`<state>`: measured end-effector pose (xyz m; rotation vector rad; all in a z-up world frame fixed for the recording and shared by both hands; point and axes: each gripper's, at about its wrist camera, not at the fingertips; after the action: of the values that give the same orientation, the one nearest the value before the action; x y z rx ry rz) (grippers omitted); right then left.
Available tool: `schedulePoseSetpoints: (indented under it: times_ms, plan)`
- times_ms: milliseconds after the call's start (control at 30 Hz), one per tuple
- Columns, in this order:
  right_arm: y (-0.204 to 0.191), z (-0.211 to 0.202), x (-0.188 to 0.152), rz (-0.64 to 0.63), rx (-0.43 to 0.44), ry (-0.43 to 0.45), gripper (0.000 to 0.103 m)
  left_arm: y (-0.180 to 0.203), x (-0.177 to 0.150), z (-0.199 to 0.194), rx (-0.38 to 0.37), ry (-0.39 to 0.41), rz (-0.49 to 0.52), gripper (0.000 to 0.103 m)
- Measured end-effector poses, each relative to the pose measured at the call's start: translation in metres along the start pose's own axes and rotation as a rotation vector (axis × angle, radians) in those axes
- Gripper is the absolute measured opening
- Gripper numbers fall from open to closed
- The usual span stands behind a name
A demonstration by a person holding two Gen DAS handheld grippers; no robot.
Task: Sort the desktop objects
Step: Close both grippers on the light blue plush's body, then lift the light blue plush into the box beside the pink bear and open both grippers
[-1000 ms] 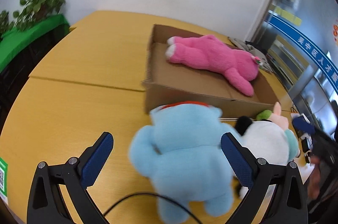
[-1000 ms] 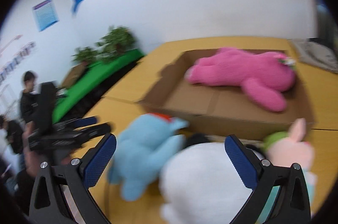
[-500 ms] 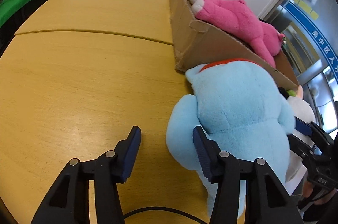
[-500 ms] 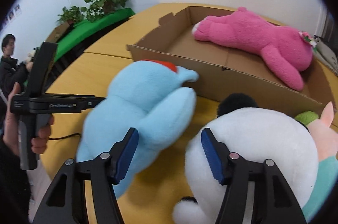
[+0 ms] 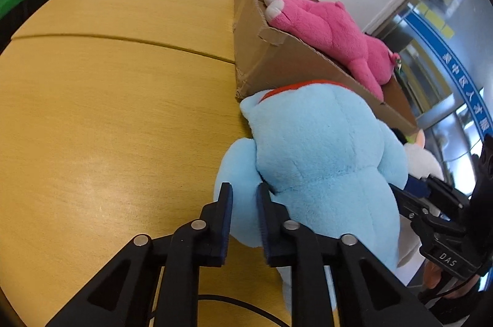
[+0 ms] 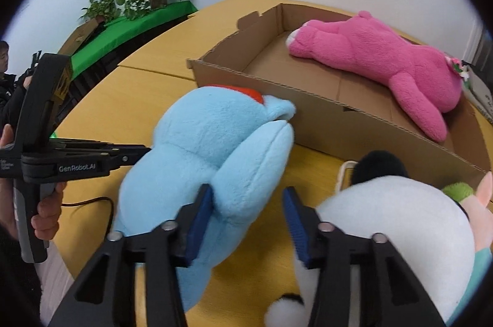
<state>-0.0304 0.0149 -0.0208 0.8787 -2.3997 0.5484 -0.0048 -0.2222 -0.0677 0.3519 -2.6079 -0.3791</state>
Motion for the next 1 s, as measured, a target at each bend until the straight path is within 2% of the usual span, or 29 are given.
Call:
schedulePoseSetpoints:
  times_ms: [33, 67, 200, 233, 300, 333, 367, 467, 667, 867, 1000]
  plan:
    - [0.000, 0.000, 0.000, -0.004, 0.004, 0.000, 0.034, -0.003, -0.001, 0.001, 0.006, -0.004, -0.018, 0.066]
    - [0.001, 0.000, 0.001, 0.002, 0.011, 0.000, 0.034, -0.007, -0.001, 0.002, 0.011, -0.009, -0.036, 0.083]
    - [0.012, 0.004, 0.006, 0.047, 0.032, -0.003, 0.034, -0.022, -0.004, 0.009, -0.097, -0.041, -0.133, 0.085]
    - [0.013, 0.006, 0.008, 0.047, 0.027, -0.007, 0.034, -0.023, -0.004, 0.012, -0.119, -0.046, -0.141, 0.083]
    - [0.012, 0.012, 0.010, 0.036, 0.005, -0.019, 0.033, -0.020, -0.004, 0.014, -0.175, -0.058, -0.138, 0.065]
    - [0.010, 0.015, 0.010, 0.026, -0.014, -0.027, 0.032, -0.017, -0.004, 0.014, -0.195, -0.060, -0.134, 0.049]
    - [0.008, 0.018, 0.010, 0.016, -0.033, -0.035, 0.030, -0.015, -0.004, 0.012, -0.189, -0.057, -0.128, 0.042]
    - [0.002, 0.018, 0.007, -0.010, -0.058, -0.034, 0.026, -0.006, -0.003, 0.005, -0.174, -0.049, -0.109, 0.028]
    - [0.005, 0.006, 0.003, 0.006, -0.014, -0.002, 0.022, 0.010, 0.004, -0.018, -0.118, -0.004, -0.061, 0.025]
    - [0.004, -0.033, 0.018, 0.000, 0.027, 0.131, 0.022, 0.033, 0.033, -0.054, -0.111, 0.104, -0.001, 0.025]
    - [0.014, -0.062, 0.044, -0.008, 0.010, 0.228, 0.023, 0.066, 0.072, -0.074, -0.092, 0.198, 0.090, 0.025]
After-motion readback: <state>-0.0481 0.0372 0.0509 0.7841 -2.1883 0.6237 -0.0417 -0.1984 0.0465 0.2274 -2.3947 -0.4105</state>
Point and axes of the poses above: each gripper's, at about its wrist camera, not at the fingertips, and z roughly the way its jaws point, y to its right, x to its top, and after that the axes turned 8 degrees about x, right-handed
